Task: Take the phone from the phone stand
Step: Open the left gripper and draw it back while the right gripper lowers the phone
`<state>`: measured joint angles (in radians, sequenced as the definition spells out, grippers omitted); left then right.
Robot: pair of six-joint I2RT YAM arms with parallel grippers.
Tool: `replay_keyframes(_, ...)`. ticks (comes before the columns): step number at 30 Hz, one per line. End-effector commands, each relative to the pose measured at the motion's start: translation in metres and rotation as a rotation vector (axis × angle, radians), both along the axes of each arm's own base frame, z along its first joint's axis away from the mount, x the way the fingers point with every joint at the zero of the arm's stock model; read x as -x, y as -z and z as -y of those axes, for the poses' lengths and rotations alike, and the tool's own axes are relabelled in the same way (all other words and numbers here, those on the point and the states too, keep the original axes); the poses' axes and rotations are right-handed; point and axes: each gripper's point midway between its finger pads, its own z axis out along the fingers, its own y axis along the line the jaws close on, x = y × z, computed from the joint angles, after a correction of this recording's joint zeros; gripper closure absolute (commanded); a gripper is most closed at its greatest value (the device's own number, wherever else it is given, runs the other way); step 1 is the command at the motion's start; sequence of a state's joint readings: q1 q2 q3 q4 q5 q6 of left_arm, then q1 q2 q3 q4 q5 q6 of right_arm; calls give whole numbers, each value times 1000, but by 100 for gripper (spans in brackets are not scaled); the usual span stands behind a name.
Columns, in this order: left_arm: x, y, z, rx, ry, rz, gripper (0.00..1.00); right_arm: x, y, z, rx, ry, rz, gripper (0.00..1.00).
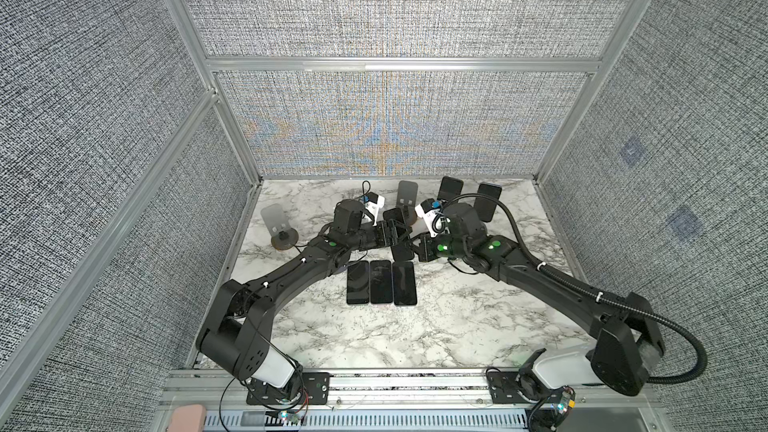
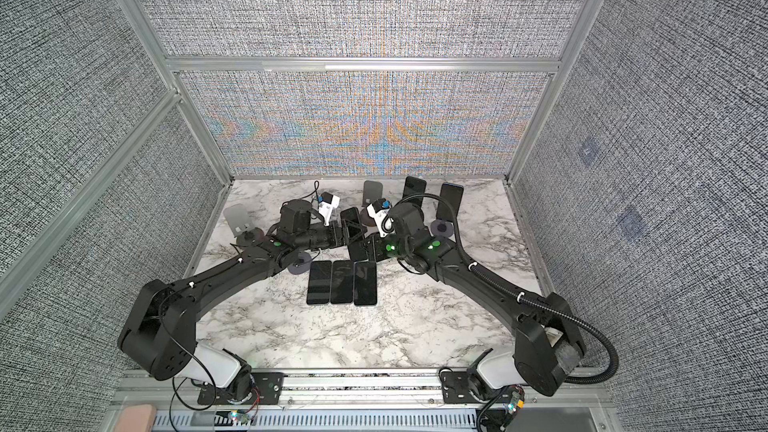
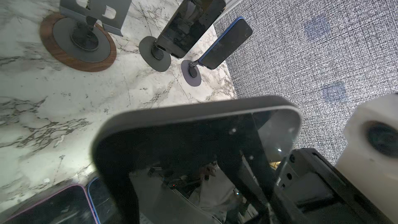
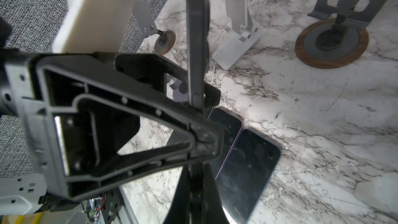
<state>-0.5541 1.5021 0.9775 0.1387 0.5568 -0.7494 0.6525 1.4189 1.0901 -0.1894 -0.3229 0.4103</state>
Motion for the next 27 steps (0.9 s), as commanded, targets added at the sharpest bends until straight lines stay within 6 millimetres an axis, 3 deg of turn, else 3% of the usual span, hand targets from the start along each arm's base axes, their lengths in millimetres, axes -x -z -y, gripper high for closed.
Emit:
replay_keyframes(1,-1,-18,0,15,5,80,17,-2,-1,1,-2,17,-8,100)
replay_keyframes(6,0,-20,-6,-20,-6,104,2,-2,4,6,17,23,-27,100)
replay_keyframes(9,2,-21,-9,-41,-8,109,2,-2,8,13,26,32,-41,100)
replay_keyframes(14,13,-17,-22,-107,-12,117,2,-2,23,49,82,74,-91,100)
replay_keyframes(18,29,-4,-41,-157,-34,83,2,8,43,78,92,82,-188,100)
replay_keyframes(21,41,14,-60,-226,-73,40,2,25,71,91,86,76,-289,100)
replay_keyframes(27,59,40,-103,-320,-209,38,2,44,105,98,68,47,-412,100)
